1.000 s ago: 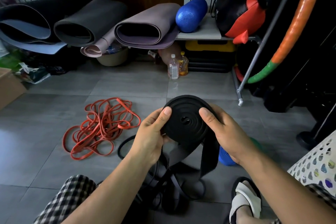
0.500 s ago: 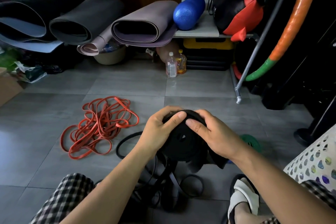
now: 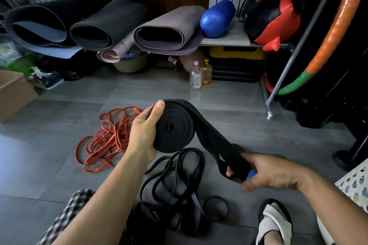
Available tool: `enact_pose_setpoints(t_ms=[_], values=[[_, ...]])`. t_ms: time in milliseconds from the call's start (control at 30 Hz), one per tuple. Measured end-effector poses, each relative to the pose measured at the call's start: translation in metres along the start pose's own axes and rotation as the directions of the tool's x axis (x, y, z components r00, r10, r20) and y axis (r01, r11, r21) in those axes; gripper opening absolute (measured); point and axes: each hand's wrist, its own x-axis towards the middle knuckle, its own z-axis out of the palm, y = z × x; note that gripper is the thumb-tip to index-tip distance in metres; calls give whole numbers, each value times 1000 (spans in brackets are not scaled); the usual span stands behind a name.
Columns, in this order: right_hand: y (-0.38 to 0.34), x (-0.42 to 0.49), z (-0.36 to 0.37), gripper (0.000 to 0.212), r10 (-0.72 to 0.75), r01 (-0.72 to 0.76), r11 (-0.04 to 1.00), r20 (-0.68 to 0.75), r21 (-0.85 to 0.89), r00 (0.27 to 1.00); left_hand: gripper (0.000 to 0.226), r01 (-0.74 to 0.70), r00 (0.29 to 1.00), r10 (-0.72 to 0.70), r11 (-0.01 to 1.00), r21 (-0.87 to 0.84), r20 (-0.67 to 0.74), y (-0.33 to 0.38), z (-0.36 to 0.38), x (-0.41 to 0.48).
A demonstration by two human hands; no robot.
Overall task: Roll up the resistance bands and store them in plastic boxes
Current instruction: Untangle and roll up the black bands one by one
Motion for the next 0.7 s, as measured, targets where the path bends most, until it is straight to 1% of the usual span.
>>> enact_pose_setpoints(t_ms=[67, 133, 167, 200, 233, 267, 300, 333, 367, 400, 433, 467, 500, 533, 567, 600, 633, 667, 700], values=[[5, 3, -1, 41, -34, 34, 999, -42, -6, 999, 27, 29, 999, -30, 999, -26, -26, 3, -4, 0], [6, 6, 0, 38, -56, 58, 998, -136, 6, 989, 27, 41, 998, -43, 998, -55, -41, 6, -10, 2], [5, 8, 0, 32, -55, 57, 998, -227, 2, 972, 27, 40, 998, -43, 998, -58, -48, 8, -12, 3], [3, 10, 0, 25, -54, 55, 998, -357, -8, 932, 27, 35, 998, -38, 998, -47, -55, 9, -15, 4], [2, 11, -2, 23, -59, 56, 998, -518, -21, 854, 26, 28, 998, -30, 999, -28, -59, 10, -17, 4], [-1, 11, -5, 23, -60, 57, 998, -671, -26, 739, 25, 19, 998, -19, 1000, -3, -58, 10, -18, 4], [-2, 9, -10, 23, -47, 48, 999, -783, -21, 620, 23, 7, 999, -5, 1000, 28, -47, 9, -19, 3], [-3, 9, -15, 20, -27, 27, 1000, -849, -15, 528, 22, -11, 1000, 13, 997, 70, -29, 7, -18, 2], [-2, 9, -18, 18, -7, -18, 1000, -873, -17, 488, 20, -34, 999, 35, 992, 118, -7, 6, -17, 1], [0, 9, -19, 17, 9, -97, 994, -863, -46, 505, 17, -62, 998, 61, 984, 168, 10, 4, -16, 0], [2, 9, -19, 16, 31, -207, 972, -815, -111, 579, 15, -94, 996, 91, 972, 213, 22, 3, -15, 0], [4, 9, -17, 15, 80, -313, 929, -719, -198, 691, 11, -130, 991, 127, 958, 255, 28, 3, -15, 0], [4, 8, -14, 14, 163, -378, 883, -574, -278, 803, 8, -167, 986, 165, 941, 295, 32, 3, -15, 1], [4, 8, -9, 14, 264, -407, 848, -396, -339, 880, 6, -206, 978, 203, 921, 331, 44, 4, -15, 1], [2, 6, -6, 15, 342, -408, 824, -229, -392, 911, 5, -246, 969, 237, 898, 364, 69, 4, -16, 1], [-1, 4, -3, 23, 378, -386, 816, -108, -430, 920, 6, -284, 959, 261, 876, 389, 110, 5, -16, 1], [-4, 4, -1, 39, 360, -339, 829, -39, -444, 932, 7, -316, 948, 274, 858, 405, 161, 5, -15, 0], [-8, 6, 1, 63, 284, -269, 881, -20, -388, 959, 8, -346, 936, 278, 837, 424, 216, 4, -14, -1], [-13, 9, 3, 87, 172, -187, 942, -77, -279, 982, 10, -378, 921, 279, 810, 449, 271, 3, -12, -3]])
